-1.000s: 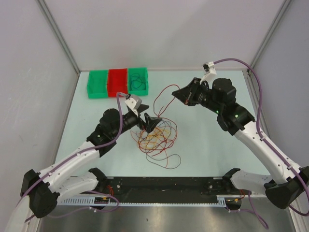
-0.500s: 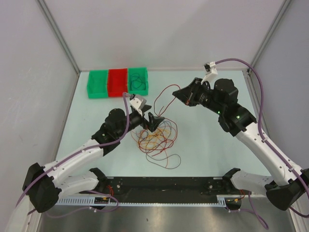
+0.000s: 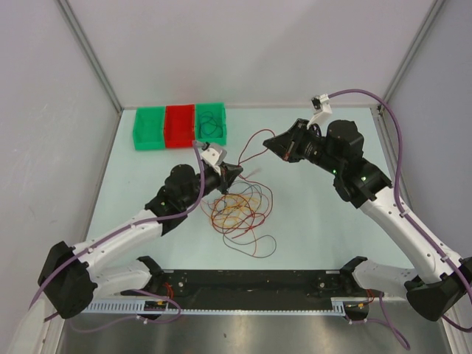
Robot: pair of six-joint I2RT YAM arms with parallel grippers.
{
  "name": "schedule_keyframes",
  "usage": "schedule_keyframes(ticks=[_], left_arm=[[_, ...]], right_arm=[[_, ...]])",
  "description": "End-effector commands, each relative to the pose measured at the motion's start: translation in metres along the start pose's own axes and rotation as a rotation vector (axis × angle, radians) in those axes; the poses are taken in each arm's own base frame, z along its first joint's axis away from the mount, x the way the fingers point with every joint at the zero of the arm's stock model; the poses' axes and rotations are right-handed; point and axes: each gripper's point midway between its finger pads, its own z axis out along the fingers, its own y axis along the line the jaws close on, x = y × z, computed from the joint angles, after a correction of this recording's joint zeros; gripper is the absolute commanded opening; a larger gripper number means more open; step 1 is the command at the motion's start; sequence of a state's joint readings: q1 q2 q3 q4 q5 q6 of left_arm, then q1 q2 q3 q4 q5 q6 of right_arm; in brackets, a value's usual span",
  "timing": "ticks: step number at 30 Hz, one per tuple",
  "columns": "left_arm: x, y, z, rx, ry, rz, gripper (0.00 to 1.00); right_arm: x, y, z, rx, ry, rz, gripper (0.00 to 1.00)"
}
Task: Untangle the cables
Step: Untie the cable.
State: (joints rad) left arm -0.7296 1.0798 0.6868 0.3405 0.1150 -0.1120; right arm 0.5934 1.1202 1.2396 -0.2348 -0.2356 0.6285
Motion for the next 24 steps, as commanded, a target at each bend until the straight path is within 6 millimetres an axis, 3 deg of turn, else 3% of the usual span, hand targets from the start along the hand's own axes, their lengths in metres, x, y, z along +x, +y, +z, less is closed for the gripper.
schedule_keyframes(ticks=[1, 7, 9, 10, 11, 12, 14, 15, 17, 18, 19, 24], left_arm=[[-0.041, -0.006, 0.003, 0.022, -0.122, 0.033, 0.00], [-0.050, -0.001, 0.003, -0.015, -0.099, 0.034, 0.00], [-0.061, 0.005, 0.002, -0.056, -0.098, 0.033, 0.00], [-0.058, 0.013, 0.001, -0.102, -0.064, 0.034, 0.00], [-0.060, 0.021, -0.001, -0.152, -0.058, 0.037, 0.00], [-0.074, 0.026, -0.002, -0.185, -0.074, 0.041, 0.00], [-0.079, 0.040, -0.009, -0.264, -0.057, 0.065, 0.00], [-0.095, 0.044, -0.011, -0.290, -0.079, 0.070, 0.00], [-0.102, 0.054, -0.016, -0.338, -0.063, 0.080, 0.00], [-0.119, 0.062, -0.019, -0.365, -0.086, 0.079, 0.00], [-0.119, 0.067, -0.022, -0.385, -0.064, 0.075, 0.00], [-0.160, 0.103, -0.037, -0.491, -0.110, 0.072, 0.00]], right_arm=[[-0.004, 0.006, -0.005, -0.025, -0.011, -0.016, 0.00], [-0.004, 0.002, -0.005, -0.008, -0.013, -0.021, 0.00], [-0.004, -0.004, -0.004, 0.020, -0.017, -0.020, 0.23], [-0.005, -0.012, -0.005, 0.062, -0.026, -0.021, 0.36], [-0.006, -0.017, -0.005, 0.091, -0.034, -0.019, 0.59], [-0.005, -0.024, -0.006, 0.125, -0.037, -0.016, 0.66], [-0.003, -0.049, -0.008, 0.249, -0.048, 0.000, 0.81], [-0.002, -0.056, -0.009, 0.281, -0.047, 0.009, 0.82], [0.001, -0.078, -0.013, 0.385, -0.049, 0.030, 0.82], [0.001, -0.086, -0.015, 0.416, -0.050, 0.039, 0.82], [0.007, -0.095, -0.017, 0.444, -0.037, 0.047, 0.82], [0.017, -0.115, -0.022, 0.484, -0.034, 0.079, 0.82]])
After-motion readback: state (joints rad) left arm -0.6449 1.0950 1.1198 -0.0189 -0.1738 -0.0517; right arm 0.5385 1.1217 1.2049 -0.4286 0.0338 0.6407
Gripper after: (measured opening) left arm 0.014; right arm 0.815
